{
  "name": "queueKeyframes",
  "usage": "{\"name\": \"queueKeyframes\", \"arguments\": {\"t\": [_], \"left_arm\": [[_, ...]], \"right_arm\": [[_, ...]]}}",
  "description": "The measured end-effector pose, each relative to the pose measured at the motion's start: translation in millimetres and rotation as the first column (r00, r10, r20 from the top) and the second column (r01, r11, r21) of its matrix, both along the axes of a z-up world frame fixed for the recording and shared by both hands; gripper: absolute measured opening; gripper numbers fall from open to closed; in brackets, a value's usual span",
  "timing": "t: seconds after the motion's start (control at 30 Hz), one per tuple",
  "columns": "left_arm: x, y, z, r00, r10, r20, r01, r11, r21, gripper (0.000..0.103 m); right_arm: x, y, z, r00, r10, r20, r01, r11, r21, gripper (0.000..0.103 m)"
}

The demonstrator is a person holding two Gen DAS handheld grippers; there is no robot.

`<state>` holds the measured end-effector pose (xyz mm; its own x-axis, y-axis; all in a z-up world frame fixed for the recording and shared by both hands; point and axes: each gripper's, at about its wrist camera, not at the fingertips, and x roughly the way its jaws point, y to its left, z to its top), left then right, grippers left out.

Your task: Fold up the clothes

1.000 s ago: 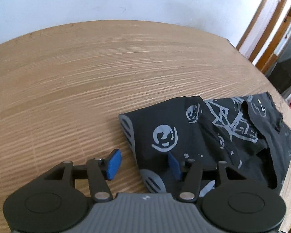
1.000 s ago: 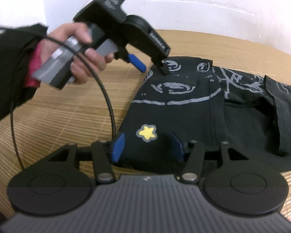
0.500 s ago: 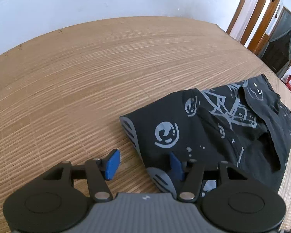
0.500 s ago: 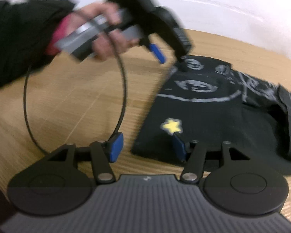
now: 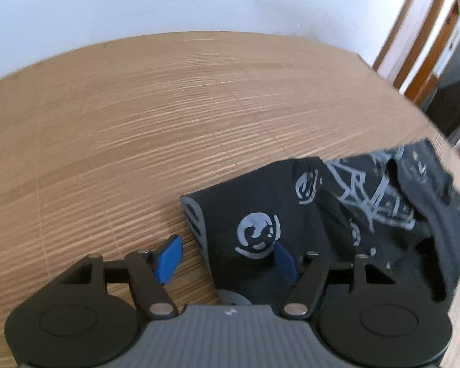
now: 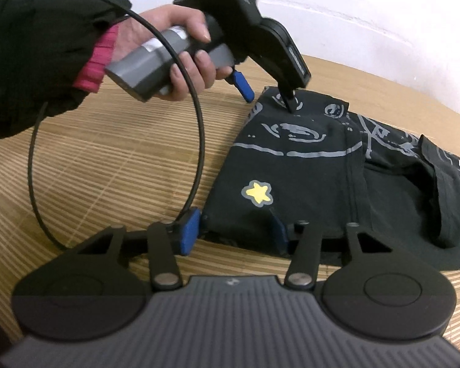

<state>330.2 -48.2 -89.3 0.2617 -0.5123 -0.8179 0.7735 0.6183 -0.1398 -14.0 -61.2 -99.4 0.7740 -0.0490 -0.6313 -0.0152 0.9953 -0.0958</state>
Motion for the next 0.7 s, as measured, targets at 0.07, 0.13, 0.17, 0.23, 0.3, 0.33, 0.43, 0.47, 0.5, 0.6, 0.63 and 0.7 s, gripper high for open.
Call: {"name": "queueKeyframes", "arguments": {"t": [0.07,0.13,0.17,0.23,0.3,0.33,0.43,0.47,0.5,0.6,0.63,0.7], "left_arm": [[-4.0,-5.4,1.2,1.0,-0.013,0.018,0.012,1.0,0.016,0.042],[-4.6,-8.9,4.0,1.0,0.001,0.018,-0.001,1.0,0.022,0.028],[-4.6,-9.8,5.9,1.0,0.002,0.013,-0.002,1.0,0.016,0.015],[-3.0,-9.1,10.0,1.0,0.004,-0.017,-0.004,1.0,0.004,0.012],[-1.4,-8.6,15.5,0.999,0.006,-0.035,-0.006,1.0,0.0,0.011],[-0.6,-8.4,18.3,0.999,0.007,-0.043,-0.007,1.0,-0.002,0.011],[0.4,-12.7,30.8,0.998,0.017,-0.068,-0.017,1.0,-0.001,0.01],[-0.3,-16.5,35.1,0.997,0.02,-0.069,-0.019,1.0,0.005,0.01],[-1.2,-19.5,39.9,0.997,0.02,-0.069,-0.02,1.0,0.009,0.01],[-7.1,-30.3,58.8,0.999,0.008,-0.053,-0.007,1.0,0.014,0.01],[-8.7,-34.7,64.1,0.999,0.0,-0.048,0.001,1.0,0.014,0.01],[-15.1,-46.6,74.7,0.999,-0.024,-0.033,0.025,0.999,0.021,0.009]], "right_arm": [[-0.2,2.7,-1.3,1.0,0.003,0.002,-0.003,1.0,-0.013,0.032],[-0.8,3.2,-1.5,1.0,-0.009,0.005,0.009,1.0,-0.027,0.02],[-0.7,1.5,-1.1,1.0,-0.021,0.005,0.021,1.0,-0.023,0.017],[-0.5,-5.6,3.8,0.999,-0.051,0.01,0.05,0.998,0.027,0.016],[-2.9,-14.2,12.5,0.996,-0.082,0.032,0.079,0.992,0.097,0.015],[-4.5,-20.4,17.1,0.994,-0.099,0.044,0.092,0.986,0.142,0.015],[-14.2,-46.1,29.8,0.983,-0.165,0.083,0.131,0.939,0.317,0.015],[-18.5,-53.7,33.2,0.978,-0.183,0.099,0.137,0.923,0.36,0.015],[-23.5,-61.7,36.8,0.972,-0.203,0.116,0.141,0.905,0.401,0.015],[-37.1,-81.8,44.7,0.954,-0.256,0.156,0.147,0.852,0.503,0.014],[-41.4,-88.0,45.8,0.947,-0.275,0.164,0.149,0.831,0.537,0.014],[-48.6,-100.7,45.4,0.933,-0.317,0.169,0.158,0.785,0.6,0.014]]}}
